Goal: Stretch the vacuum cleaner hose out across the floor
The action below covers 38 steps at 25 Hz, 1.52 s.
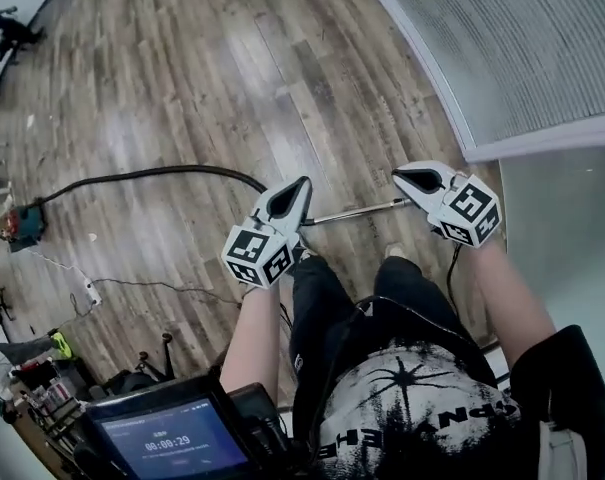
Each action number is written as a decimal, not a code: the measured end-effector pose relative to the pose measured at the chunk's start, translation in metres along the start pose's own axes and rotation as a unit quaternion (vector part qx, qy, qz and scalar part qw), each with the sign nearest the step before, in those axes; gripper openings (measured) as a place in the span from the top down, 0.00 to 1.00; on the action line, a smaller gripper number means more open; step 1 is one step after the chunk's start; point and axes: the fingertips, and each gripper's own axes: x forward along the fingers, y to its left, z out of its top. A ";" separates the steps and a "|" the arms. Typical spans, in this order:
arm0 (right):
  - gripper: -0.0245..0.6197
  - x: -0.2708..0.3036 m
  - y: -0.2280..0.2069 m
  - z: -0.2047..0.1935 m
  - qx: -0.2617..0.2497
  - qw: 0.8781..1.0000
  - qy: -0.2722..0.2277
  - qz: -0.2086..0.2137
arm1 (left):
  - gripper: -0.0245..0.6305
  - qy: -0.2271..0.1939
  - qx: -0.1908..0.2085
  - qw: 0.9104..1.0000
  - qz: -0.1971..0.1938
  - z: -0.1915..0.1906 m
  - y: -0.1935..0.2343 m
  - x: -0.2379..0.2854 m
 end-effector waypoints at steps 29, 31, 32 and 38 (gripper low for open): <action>0.95 -0.065 0.326 0.227 -0.079 0.953 -0.201 0.212 | 0.96 -0.145 0.062 0.978 0.137 0.099 -0.134 -0.347; 0.95 -0.053 0.349 0.233 -0.081 0.953 -0.199 0.213 | 0.96 -0.151 0.059 0.977 0.138 0.096 -0.130 -0.372; 0.95 -0.046 0.358 0.234 -0.083 0.954 -0.197 0.211 | 0.96 -0.153 0.057 0.977 0.139 0.094 -0.127 -0.382; 0.95 -0.013 0.390 0.229 -0.111 0.958 -0.174 0.197 | 0.96 -0.175 0.036 0.973 0.144 0.083 -0.108 -0.419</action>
